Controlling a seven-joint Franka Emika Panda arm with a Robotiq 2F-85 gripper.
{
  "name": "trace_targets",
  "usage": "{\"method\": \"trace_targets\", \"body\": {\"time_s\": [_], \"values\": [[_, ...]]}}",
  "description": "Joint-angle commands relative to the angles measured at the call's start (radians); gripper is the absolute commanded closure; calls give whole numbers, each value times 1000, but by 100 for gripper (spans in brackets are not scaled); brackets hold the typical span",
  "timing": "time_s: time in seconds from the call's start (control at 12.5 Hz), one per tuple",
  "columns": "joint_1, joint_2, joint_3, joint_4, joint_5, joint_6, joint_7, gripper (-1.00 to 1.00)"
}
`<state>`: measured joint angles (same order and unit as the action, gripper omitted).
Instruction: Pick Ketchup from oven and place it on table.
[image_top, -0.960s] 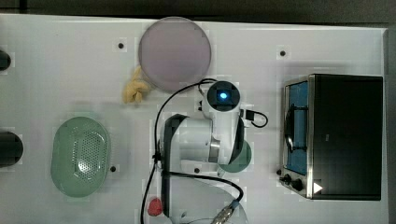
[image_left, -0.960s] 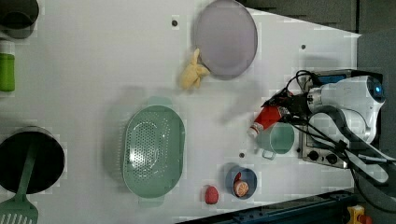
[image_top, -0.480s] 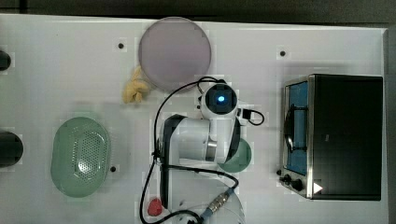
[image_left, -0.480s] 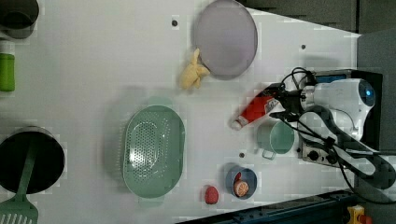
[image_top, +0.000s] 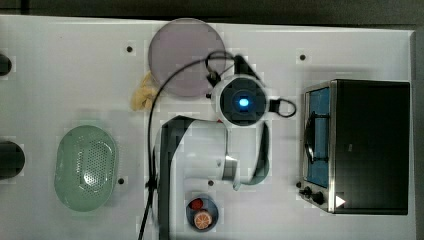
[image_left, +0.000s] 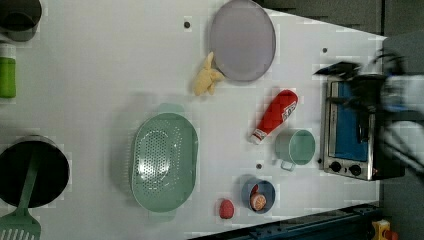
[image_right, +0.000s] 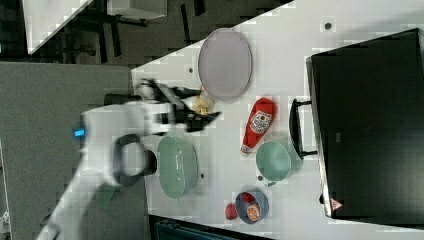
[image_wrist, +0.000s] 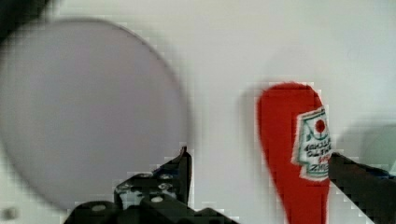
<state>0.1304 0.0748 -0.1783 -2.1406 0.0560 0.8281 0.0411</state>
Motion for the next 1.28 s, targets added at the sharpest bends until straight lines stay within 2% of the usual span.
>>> {"method": "trace_targets", "body": {"time_s": [0.08, 0.24, 0.4, 0.64, 0.72, 1.28], "values": [[-7, -93, 10, 215, 10, -257, 17, -100], [-8, -85, 7, 323, -13, -398, 24, -100], [-8, -87, 7, 396, -86, -544, 53, -100], [-7, -96, 14, 473, -79, -818, 148, -100], [-6, -96, 14, 490, -79, -855, 148, -100], [-6, -86, 14, 494, -80, -807, 148, -100]]}}
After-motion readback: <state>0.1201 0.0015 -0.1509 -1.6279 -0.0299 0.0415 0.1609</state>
